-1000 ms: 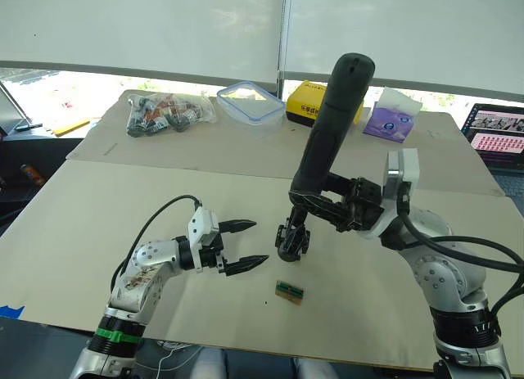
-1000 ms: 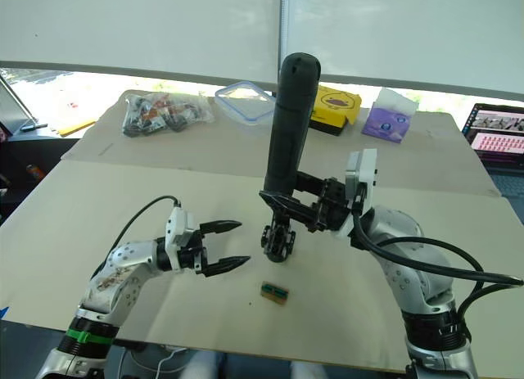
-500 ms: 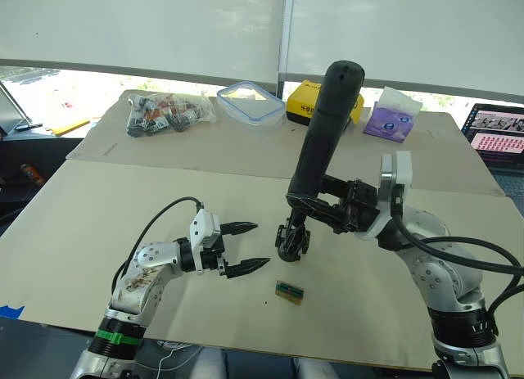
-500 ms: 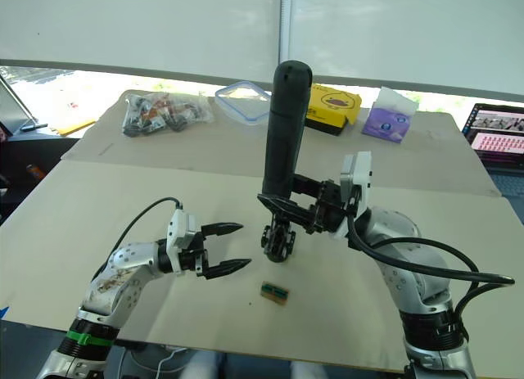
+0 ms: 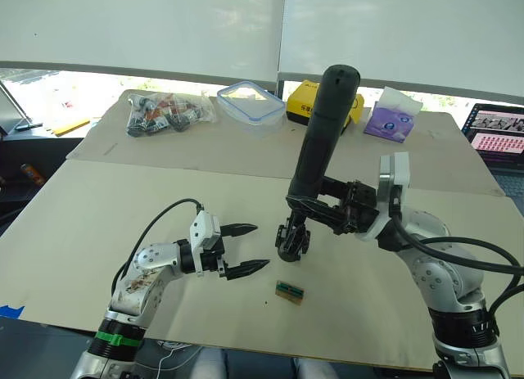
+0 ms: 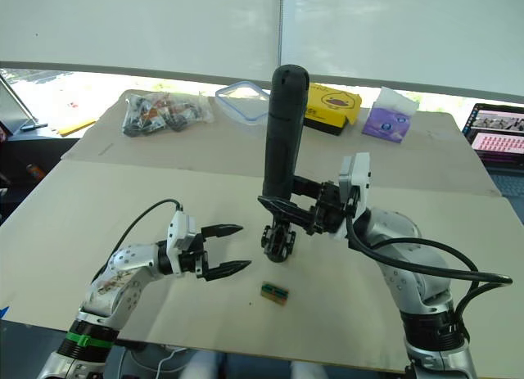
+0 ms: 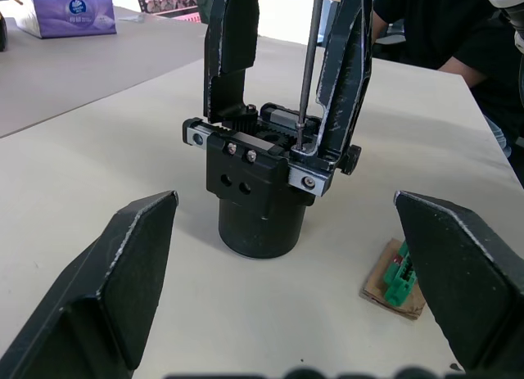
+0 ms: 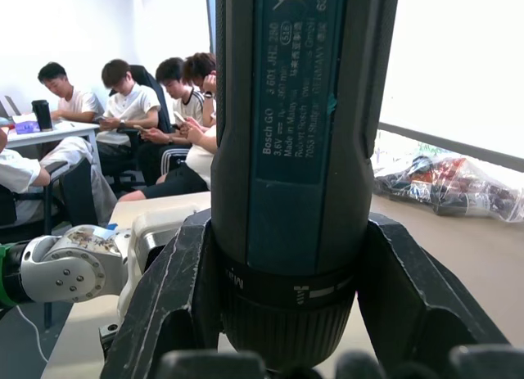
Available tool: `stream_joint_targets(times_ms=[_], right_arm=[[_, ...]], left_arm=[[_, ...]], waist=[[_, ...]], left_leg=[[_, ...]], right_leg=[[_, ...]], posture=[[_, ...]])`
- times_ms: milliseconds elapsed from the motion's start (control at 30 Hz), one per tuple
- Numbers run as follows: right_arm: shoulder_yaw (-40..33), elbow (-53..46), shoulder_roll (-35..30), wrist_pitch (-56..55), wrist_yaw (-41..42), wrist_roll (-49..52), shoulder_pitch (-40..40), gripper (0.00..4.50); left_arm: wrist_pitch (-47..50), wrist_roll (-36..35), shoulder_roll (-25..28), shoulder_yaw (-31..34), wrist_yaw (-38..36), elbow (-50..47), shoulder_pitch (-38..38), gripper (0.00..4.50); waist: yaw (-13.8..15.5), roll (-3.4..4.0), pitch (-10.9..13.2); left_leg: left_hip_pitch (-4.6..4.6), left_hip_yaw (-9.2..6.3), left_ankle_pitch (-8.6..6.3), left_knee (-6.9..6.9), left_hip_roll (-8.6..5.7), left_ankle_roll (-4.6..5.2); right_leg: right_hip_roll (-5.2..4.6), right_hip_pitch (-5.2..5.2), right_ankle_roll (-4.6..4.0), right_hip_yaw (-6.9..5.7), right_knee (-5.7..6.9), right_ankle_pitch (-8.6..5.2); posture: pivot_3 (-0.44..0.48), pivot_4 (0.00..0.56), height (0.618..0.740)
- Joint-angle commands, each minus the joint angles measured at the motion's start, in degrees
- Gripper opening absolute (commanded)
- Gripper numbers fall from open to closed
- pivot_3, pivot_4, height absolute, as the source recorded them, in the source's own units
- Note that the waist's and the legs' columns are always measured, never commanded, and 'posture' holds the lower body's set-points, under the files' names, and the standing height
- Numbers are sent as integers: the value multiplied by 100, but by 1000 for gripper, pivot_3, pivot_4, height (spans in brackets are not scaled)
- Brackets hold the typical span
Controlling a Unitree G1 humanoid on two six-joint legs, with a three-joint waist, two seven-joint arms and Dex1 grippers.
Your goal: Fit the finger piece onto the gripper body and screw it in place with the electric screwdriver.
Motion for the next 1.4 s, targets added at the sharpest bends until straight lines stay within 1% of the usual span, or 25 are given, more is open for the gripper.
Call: stream_joint_targets(times_ms=[33,367,600,833,1067,1400], right_arm=[[-171,-51,-9,-76,-12,2,-213,1913],[-53,-88,22,-76,75,-42,-169,1913],[-8,-145,36,-77,89,-63,-105,1913],[15,-240,61,-80,61,-96,-61,1913],[60,-332,75,-110,59,-161,7,1913],[47,-350,64,-145,103,-239,21,1913]], left_arm=[[-128,8,49,5,-57,-198,-18,4500],[-144,7,48,16,-60,-174,-38,4500],[-191,66,-46,-61,-10,-100,-74,4500],[-264,365,-171,-253,90,141,-231,4500],[-493,862,-326,-561,192,730,-503,4500],[-1035,1377,-826,-874,121,2093,-1311,4500]], waist=[[-1,0,0],[0,0,0],[1,0,0],[1,0,0],[0,0,0],[-1,-1,0]], left_leg=[[-1,0,0,0,0,0],[-5,0,0,0,0,0],[-5,0,0,0,0,0],[-5,0,0,0,0,0],[-5,0,0,0,0,0],[-8,-1,0,0,-1,0]], right_leg=[[0,-1,0,0,0,0],[0,-6,0,0,0,0],[0,-6,0,0,0,0],[0,-5,0,0,0,0],[0,-6,0,-1,-1,0],[1,-5,3,-2,-4,1]], posture=[[0,150,740],[0,150,740],[0,150,740],[0,150,740],[0,150,740],[0,150,740]])
